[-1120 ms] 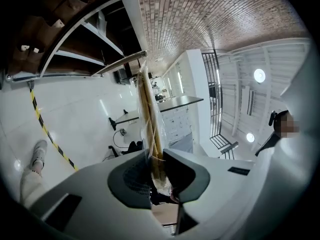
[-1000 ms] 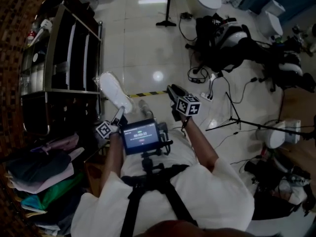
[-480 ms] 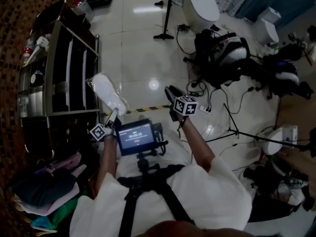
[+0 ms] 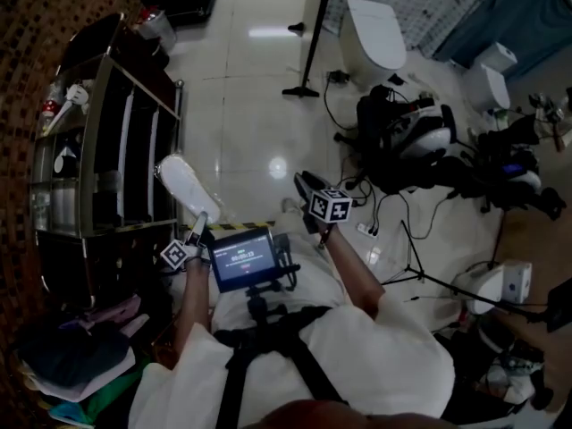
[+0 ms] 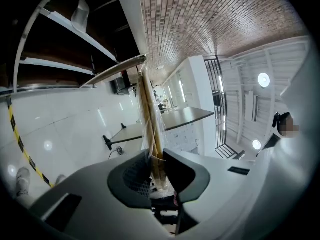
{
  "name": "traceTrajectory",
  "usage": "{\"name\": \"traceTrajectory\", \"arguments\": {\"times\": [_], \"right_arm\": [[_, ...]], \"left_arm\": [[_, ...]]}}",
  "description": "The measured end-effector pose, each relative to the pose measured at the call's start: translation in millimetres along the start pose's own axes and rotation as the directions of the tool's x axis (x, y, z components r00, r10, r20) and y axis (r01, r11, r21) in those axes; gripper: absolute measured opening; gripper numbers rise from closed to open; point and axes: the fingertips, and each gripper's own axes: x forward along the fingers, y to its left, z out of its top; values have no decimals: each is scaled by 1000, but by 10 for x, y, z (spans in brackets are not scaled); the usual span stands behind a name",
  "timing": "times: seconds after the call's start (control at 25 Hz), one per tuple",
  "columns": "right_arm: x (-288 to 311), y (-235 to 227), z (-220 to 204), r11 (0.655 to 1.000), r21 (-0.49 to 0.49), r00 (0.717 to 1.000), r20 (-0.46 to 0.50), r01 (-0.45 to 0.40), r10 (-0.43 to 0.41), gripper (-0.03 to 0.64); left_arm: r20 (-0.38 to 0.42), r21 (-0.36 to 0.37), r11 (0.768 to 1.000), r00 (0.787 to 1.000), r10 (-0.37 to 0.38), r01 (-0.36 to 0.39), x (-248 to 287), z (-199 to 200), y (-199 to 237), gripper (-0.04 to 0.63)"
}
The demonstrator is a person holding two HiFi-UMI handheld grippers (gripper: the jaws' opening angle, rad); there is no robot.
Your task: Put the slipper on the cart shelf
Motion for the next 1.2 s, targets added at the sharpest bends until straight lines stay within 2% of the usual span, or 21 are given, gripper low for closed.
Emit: {"name": "traceTrajectory", "arguments": {"times": [0.2, 0.44, 0.6, 0.76, 0.92, 1.04, 1.2], "right_arm": [[238, -45, 758, 993, -92, 997, -18, -76, 75, 121], [513, -205, 1559, 979, -132, 988, -18, -157, 156, 121], [731, -323, 1616, 962, -163, 975, -78, -221, 210, 121], [862, -372, 1750, 954, -167, 966, -106, -249, 234, 121], [1037, -427, 1715, 956, -132, 961, -117, -264, 249, 121], [1147, -289, 1611, 949, -113, 947, -164, -296, 276, 121], [1339, -87, 1431, 928, -143, 917, -261, -345, 300, 121]], "left_arm": [[133, -51, 998, 990, -37, 44, 376, 144, -293, 52], [207, 0, 998, 977, -54, 55, 899, 207, -570, 52], [284, 30, 999, 957, -52, 45, 990, 181, -621, 52], [348, -9, 1000, 937, -14, 18, 962, 46, -508, 52], [377, -21, 999, 925, 49, -45, 762, 3, -339, 54], [422, -47, 996, 902, 94, -81, 549, 33, -283, 55], [477, -67, 993, 872, 113, -92, 427, 140, -306, 55]]}}
